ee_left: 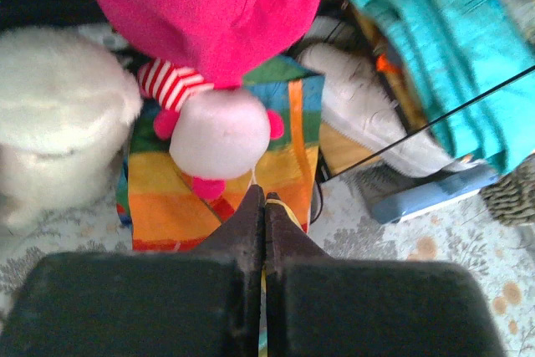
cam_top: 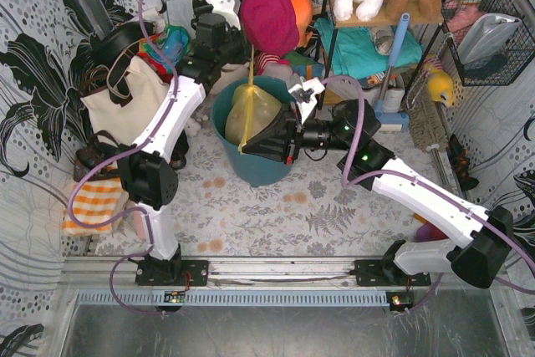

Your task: Tie the trash bag

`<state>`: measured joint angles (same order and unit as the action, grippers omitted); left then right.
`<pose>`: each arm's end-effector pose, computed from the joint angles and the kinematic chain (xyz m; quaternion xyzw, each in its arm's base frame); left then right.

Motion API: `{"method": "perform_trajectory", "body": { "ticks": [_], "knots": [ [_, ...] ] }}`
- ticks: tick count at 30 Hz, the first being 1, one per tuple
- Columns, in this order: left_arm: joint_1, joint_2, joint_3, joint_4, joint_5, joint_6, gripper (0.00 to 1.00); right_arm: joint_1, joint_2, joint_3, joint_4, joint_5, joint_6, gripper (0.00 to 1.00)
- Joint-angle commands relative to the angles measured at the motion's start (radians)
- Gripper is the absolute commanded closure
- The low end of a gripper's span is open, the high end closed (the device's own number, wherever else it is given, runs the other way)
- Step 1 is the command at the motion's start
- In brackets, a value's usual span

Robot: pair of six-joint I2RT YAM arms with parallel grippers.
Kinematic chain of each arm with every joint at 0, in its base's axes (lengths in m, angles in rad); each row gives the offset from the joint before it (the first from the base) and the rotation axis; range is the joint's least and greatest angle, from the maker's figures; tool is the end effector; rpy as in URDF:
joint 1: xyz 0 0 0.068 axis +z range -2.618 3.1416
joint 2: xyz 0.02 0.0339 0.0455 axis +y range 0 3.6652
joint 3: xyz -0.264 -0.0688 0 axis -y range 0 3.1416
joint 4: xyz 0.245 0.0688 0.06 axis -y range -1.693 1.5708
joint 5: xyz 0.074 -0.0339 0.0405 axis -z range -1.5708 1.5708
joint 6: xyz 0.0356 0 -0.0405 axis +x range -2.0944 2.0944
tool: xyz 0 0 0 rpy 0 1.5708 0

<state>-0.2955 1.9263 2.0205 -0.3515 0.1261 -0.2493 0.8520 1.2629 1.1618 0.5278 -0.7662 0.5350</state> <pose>0.4348 -0.1370 0.4160 0.0567 0.7893 -0.2120 0.5734 0.1661 0.2274 0.4413 -0.3896 0.4462 0.6541 0.4704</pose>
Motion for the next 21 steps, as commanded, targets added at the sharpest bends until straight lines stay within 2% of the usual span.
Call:
{"method": "perform_trajectory", "body": {
  "ticks": [1,5,10,13,16,21],
  "knots": [
    [0.044,0.066,0.07,0.1,-0.123,0.019,1.0,0.046,-0.091,-0.056,0.138,-0.187,0.099,1.0],
    [0.044,0.099,0.008,0.121,-0.116,0.005,1.0,0.047,-0.103,-0.214,0.236,-0.155,0.174,1.0],
    [0.044,0.114,0.007,0.096,-0.08,-0.004,1.0,0.047,-0.079,-0.303,0.307,-0.122,0.236,1.0],
    [0.043,0.038,-0.036,0.151,0.001,-0.021,1.0,0.046,-0.109,-0.242,0.157,-0.002,0.122,1.0],
    [0.043,-0.091,-0.143,0.295,0.117,-0.059,1.0,0.045,-0.107,-0.124,0.014,0.168,-0.017,1.0],
    [0.043,-0.242,-0.186,0.439,0.242,-0.131,1.0,0.042,-0.047,0.096,-0.002,0.349,-0.166,1.0]
  ]
}}
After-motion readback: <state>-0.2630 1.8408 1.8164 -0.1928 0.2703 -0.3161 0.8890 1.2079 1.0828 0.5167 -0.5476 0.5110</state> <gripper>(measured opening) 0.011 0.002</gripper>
